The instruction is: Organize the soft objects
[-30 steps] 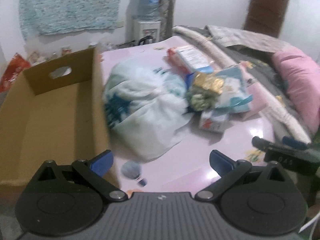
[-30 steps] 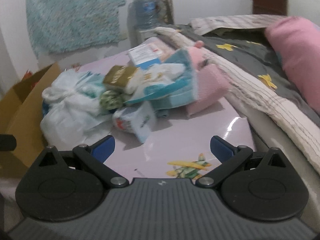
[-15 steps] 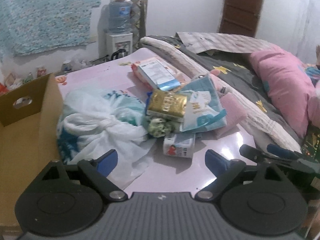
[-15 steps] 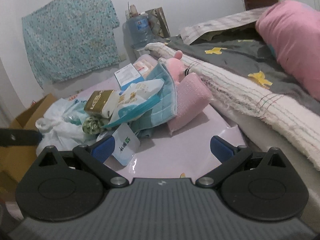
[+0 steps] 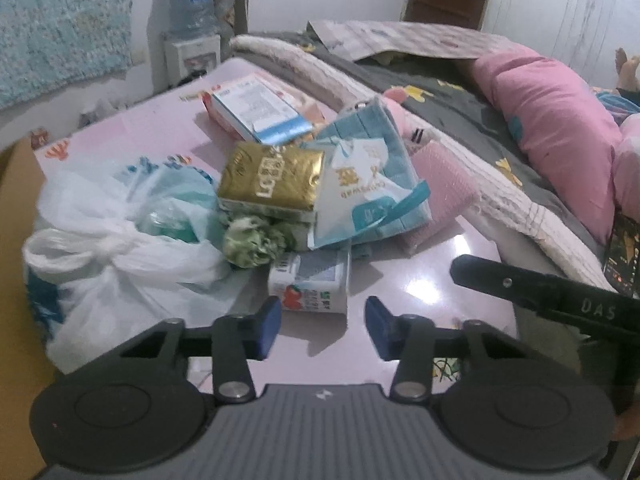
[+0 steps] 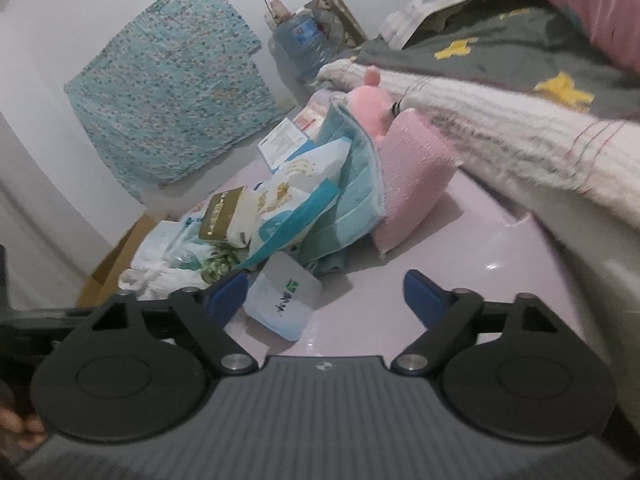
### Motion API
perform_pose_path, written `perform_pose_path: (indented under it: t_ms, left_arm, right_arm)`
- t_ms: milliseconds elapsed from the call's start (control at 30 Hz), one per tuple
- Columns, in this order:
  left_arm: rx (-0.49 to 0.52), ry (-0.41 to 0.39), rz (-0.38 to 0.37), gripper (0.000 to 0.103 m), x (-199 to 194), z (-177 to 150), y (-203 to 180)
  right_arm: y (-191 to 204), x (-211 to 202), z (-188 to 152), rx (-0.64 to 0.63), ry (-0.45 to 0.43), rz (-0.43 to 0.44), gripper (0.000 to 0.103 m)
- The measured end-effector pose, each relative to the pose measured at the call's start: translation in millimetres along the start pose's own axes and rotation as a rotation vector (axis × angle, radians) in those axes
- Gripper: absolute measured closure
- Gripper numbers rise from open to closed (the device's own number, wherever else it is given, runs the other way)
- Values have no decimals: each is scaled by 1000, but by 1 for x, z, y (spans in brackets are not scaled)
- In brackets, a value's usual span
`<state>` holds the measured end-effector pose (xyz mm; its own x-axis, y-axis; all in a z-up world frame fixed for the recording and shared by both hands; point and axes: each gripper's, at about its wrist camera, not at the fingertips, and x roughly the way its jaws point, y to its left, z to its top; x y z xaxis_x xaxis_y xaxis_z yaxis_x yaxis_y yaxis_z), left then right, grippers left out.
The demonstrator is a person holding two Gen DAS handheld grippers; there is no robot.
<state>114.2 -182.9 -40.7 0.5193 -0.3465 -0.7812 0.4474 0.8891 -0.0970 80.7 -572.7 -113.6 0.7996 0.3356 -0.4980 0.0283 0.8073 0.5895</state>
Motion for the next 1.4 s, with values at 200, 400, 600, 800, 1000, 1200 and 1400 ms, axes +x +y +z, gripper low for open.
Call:
perform_pose_path:
  t_ms: [200, 400, 600, 800, 1000, 1200, 1400]
  left_arm:
    - [26, 56, -8, 36, 26, 6, -6]
    - [43, 82, 49, 20, 50, 11, -14]
    - [51, 74, 112, 20, 68, 14, -20]
    - [41, 41, 158, 36, 69, 13, -17]
    - [24, 42, 155, 40, 66, 13, -13]
    - [-10, 78, 63, 40, 59, 8, -13]
    - [-102, 137, -68, 40, 52, -1, -4]
  right_arm:
    - [-7, 18, 4, 52, 39, 45, 35]
    - [-13, 26, 3, 67, 60, 32, 35]
    - [-17, 29, 1, 79, 68, 21, 34]
    - [-25, 23, 3, 94, 58, 15, 34]
    - [-30, 18, 4, 105, 44, 10, 34]
    - [-32, 10, 4, 108, 34, 4, 34]
    - [-32, 8, 2, 120, 38, 10, 34]
